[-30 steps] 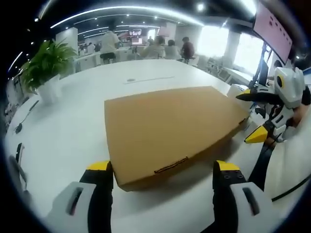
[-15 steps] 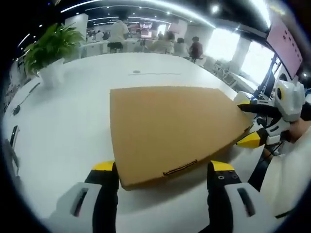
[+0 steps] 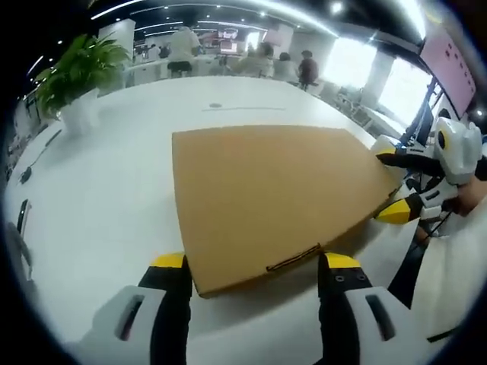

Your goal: Operate the shoe box by opening the lid, removing the specified soft item, and placing it in the target area until the item is outside and the box remains undamaged.

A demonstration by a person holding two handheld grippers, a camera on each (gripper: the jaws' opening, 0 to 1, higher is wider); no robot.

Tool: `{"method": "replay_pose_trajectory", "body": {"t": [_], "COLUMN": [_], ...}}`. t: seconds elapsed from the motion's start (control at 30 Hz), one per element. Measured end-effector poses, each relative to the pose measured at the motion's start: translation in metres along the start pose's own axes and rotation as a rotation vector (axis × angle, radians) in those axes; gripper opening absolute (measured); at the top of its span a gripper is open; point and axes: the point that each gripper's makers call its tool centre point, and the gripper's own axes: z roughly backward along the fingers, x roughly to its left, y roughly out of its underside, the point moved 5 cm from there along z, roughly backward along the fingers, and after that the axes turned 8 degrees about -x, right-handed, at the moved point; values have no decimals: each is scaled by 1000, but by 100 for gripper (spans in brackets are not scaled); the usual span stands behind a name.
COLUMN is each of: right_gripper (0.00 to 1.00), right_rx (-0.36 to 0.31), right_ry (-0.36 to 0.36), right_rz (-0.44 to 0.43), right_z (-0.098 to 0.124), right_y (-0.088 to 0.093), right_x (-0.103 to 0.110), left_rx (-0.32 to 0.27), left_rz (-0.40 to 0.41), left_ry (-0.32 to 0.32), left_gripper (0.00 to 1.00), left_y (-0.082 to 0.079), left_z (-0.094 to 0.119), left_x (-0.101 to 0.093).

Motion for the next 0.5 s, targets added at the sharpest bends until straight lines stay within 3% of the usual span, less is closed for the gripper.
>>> {"method": "replay_pose_trajectory", "body": {"t": [0.2,0.3,0.5], "right_gripper": [80,80,80], "right_rx": [-9,7,23], "right_ry": [-16,-20,-28], "right_rz": [-47,-41,-39], "right_z": [2,4,9], "right_y": [-3,-1,1], "right_x": [-1,0,-2], "left_rx": [6,27,11], "left_rz": [9,22,34], "left_ry": [10,16,28], "left_gripper": [67,67,66], "left_y": [0,1,4], "left_z": [2,4,6], "left_x": [0,-3,-7]}}
